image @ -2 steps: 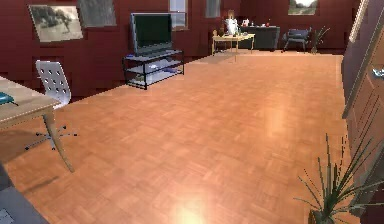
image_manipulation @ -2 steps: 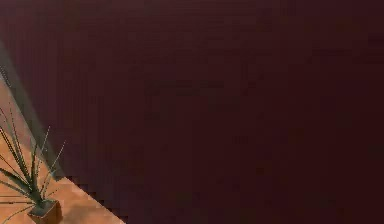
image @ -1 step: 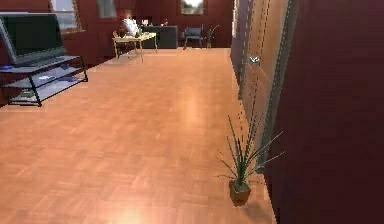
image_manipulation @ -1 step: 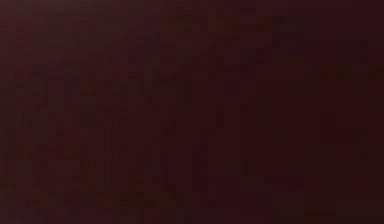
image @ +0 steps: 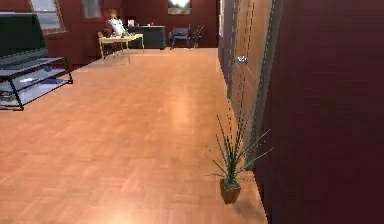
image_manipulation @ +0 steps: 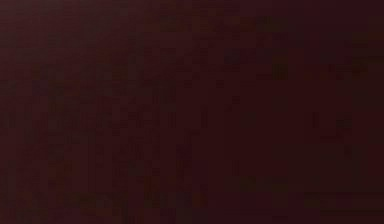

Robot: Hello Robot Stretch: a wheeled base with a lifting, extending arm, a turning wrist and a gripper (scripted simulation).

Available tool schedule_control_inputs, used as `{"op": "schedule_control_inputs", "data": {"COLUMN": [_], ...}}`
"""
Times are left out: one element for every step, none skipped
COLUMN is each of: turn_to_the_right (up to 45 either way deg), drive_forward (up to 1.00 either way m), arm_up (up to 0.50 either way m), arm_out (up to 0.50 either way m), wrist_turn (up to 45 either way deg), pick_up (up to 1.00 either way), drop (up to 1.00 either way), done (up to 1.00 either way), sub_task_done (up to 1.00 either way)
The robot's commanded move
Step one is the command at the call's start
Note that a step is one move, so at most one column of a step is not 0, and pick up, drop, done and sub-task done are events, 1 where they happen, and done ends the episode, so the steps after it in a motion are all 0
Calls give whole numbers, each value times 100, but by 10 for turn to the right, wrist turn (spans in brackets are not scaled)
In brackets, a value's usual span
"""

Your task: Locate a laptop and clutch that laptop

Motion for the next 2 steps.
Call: {"op": "schedule_control_inputs", "data": {"turn_to_the_right": [0, -450], "drive_forward": [30, 0], "arm_up": [0, 0], "arm_out": [0, 0], "wrist_turn": [0, 0], "pick_up": [0, 0], "drop": [0, 0], "done": [0, 0], "sub_task_done": [0, 0]}}
